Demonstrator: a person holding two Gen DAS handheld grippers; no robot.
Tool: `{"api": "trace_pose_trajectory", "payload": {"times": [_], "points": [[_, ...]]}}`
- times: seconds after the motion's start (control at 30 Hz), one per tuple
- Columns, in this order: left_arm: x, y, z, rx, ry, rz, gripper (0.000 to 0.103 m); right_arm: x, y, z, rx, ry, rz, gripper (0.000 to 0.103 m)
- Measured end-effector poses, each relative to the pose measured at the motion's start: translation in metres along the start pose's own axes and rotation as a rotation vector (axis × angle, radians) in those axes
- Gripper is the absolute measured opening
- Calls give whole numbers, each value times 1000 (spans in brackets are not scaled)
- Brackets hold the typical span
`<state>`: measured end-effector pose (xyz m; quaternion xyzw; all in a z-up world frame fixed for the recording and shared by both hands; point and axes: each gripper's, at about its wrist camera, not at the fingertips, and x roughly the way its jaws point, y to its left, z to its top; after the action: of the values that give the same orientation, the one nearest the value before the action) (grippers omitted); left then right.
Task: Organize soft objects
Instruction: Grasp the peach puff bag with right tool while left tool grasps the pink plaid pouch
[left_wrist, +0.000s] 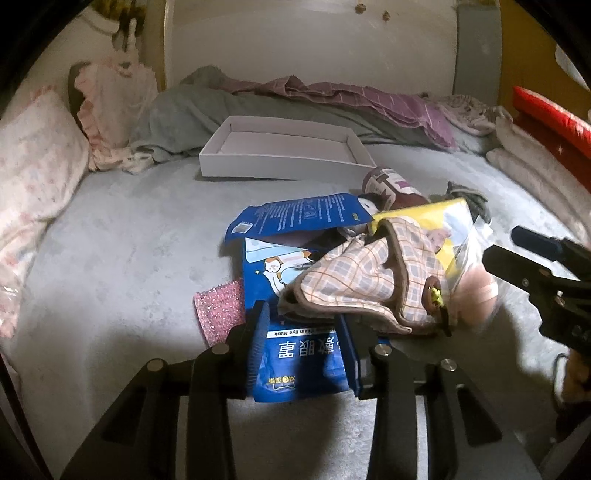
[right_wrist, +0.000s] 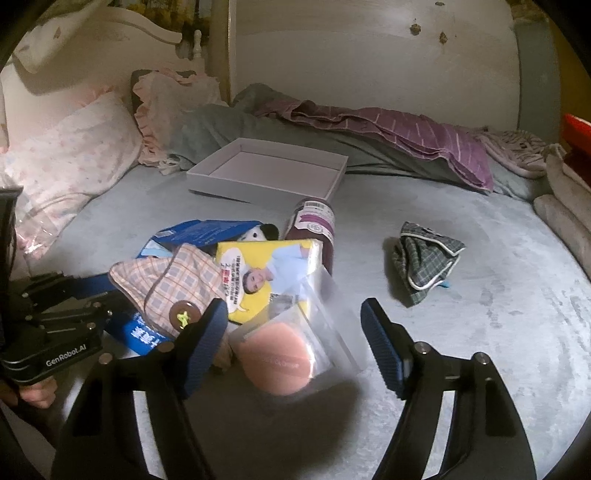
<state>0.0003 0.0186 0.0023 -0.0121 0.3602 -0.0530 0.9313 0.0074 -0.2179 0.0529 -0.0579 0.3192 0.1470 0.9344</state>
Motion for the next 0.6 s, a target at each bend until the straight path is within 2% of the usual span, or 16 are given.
{"api": "trace_pose_trajectory", "payload": {"times": [0.17, 0.4, 0.5, 0.6], "points": [[-7, 19, 3, -89, -12, -55, 49, 1, -12, 8, 54, -8, 25, 69], [-22, 21, 9, -92, -38, -91, 51, 9, -22, -8, 94, 77, 18, 69], [-28, 21, 16, -85, -46, -129, 58, 11, -25, -13, 107, 95, 35, 63], [-26, 18, 21, -85, -39, -172, 59, 15, -27, -14, 119, 118, 40, 58]]}}
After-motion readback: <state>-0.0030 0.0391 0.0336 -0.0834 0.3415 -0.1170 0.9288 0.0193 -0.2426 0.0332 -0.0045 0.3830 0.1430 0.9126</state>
